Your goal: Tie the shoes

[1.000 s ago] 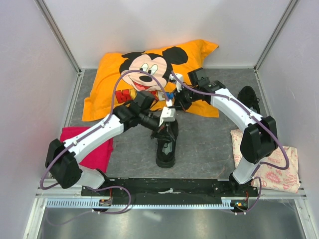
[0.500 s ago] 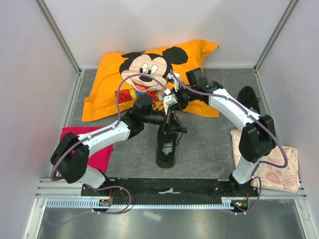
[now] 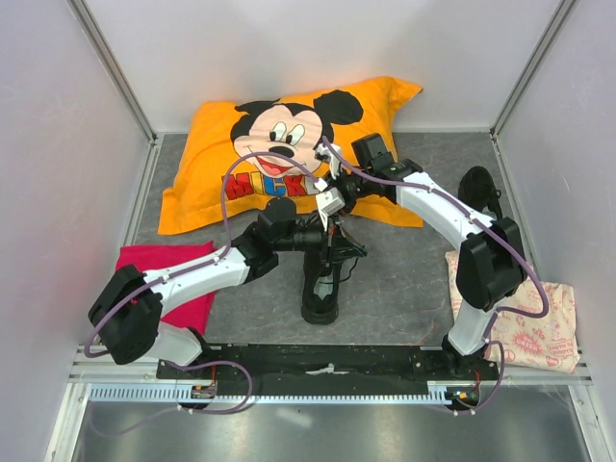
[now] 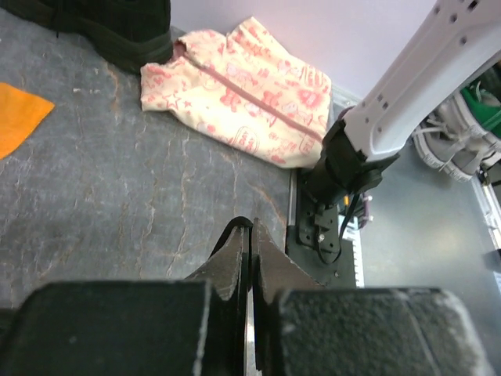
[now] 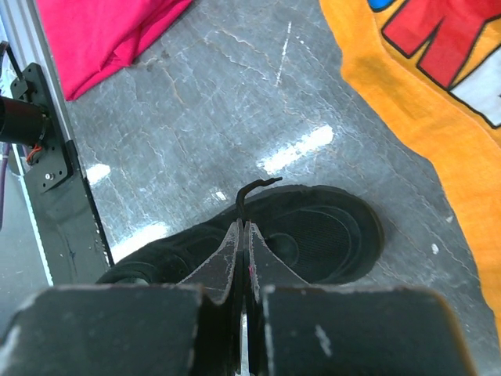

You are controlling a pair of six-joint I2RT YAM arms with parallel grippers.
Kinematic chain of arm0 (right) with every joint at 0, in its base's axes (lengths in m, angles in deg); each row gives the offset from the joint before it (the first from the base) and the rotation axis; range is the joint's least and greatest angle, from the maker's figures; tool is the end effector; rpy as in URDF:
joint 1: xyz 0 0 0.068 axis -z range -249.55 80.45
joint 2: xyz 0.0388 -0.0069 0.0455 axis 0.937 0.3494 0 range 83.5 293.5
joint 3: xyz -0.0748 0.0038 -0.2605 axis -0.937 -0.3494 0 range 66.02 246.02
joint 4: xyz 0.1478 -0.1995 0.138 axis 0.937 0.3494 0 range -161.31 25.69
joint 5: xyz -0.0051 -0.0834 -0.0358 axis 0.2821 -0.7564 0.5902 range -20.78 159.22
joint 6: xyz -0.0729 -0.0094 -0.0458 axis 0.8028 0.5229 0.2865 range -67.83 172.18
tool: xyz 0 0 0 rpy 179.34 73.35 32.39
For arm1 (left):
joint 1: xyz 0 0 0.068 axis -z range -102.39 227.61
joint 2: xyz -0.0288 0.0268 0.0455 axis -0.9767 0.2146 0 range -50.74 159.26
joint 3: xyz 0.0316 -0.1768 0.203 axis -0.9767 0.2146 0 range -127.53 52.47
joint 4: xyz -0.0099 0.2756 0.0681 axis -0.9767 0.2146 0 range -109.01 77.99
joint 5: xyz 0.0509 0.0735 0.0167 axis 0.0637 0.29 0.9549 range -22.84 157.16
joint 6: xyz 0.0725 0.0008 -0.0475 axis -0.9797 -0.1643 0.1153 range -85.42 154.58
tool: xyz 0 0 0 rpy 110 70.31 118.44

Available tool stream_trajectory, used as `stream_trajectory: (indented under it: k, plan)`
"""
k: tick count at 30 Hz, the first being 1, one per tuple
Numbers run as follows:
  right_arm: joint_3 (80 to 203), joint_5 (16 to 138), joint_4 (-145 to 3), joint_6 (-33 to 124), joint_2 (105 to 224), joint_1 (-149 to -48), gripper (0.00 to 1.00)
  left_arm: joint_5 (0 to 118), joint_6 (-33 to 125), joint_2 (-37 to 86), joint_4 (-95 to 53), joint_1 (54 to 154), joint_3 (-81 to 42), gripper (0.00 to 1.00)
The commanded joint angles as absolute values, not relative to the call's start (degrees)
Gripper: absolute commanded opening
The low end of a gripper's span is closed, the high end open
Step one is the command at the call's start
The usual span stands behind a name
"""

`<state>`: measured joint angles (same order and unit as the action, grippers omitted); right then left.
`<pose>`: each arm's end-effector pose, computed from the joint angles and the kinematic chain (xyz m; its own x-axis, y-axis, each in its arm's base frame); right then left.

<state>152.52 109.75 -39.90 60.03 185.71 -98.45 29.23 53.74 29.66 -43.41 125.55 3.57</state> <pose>0.3617 0.2565 0.2578 -0.5323 -0.4126 -0.7392 -0.8351 0.3989 0.3788 0.2131 -0.3066 0.2660 -0.4045 0.0618 -0.9124 0.9120 0.1015 -0.3974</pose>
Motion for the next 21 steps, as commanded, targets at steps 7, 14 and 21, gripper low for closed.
stream_trajectory:
  k: [7,14,21]
  plan:
    - [153.03,111.32,-42.22,58.5,186.25,-99.08,0.0,33.24,68.22,31.26,-55.91,123.41,-0.44,0.13]
    - [153.99,111.4,-42.31,58.24,187.12,-99.43,0.0,25.93,53.42,32.23,-49.28,124.45,2.19,0.2]
    - [157.15,112.54,-42.4,58.24,189.05,-100.83,0.0,30.15,29.53,21.9,-25.0,123.94,3.51,0.79]
